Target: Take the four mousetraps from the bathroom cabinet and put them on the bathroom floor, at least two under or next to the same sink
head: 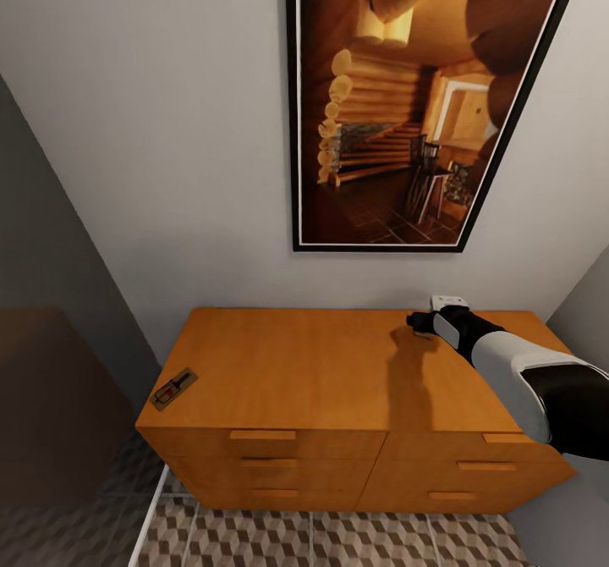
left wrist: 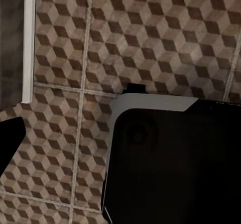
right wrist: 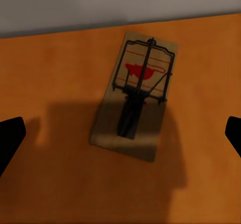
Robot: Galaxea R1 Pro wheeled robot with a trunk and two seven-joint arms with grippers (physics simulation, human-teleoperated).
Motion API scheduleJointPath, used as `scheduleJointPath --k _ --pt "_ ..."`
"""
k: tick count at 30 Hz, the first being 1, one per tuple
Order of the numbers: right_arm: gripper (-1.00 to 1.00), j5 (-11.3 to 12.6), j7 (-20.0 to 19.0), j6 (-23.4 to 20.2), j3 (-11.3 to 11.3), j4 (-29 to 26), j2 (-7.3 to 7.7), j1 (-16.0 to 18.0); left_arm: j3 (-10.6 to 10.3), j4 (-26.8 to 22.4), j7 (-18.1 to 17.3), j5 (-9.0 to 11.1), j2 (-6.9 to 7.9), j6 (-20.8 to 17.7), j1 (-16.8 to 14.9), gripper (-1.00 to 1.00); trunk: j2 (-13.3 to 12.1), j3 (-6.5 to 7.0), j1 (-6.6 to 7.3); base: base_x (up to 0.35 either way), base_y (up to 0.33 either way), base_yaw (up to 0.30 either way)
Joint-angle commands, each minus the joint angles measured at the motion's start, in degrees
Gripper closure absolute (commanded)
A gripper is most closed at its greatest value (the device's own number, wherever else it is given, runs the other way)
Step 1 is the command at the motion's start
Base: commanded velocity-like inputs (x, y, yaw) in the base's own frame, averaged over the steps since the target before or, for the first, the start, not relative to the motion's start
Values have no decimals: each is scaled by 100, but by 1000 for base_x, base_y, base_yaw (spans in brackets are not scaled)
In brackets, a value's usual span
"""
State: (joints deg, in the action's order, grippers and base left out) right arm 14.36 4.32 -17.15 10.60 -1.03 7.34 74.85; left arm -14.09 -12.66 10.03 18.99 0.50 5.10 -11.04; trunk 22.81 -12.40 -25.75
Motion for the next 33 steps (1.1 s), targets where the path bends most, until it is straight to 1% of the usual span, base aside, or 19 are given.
scheduleJointPath --k 1,18,26,28,33 --pt "-100 59 19 -34 48 -11 1 3 -50 1 26 52 3 17 -4 -100 11 -17 -3 0 0 0" --pt "-100 60 16 -15 48 -11 5 3 -50 9 26 52 3 17 -4 -100 11 -156 -3 0 0 0" --pt "-100 68 -2 81 49 -11 5 3 -50 9 26 52 3 17 -4 -100 11 -212 -3 0 0 -60" --pt "-100 68 -28 87 48 -11 6 3 -50 9 26 52 3 17 -4 -100 11 -218 -3 0 0 -37" --pt "-100 67 -257 96 48 -11 16 3 -50 11 26 52 3 17 -4 -100 11 -223 -3 0 0 -12"
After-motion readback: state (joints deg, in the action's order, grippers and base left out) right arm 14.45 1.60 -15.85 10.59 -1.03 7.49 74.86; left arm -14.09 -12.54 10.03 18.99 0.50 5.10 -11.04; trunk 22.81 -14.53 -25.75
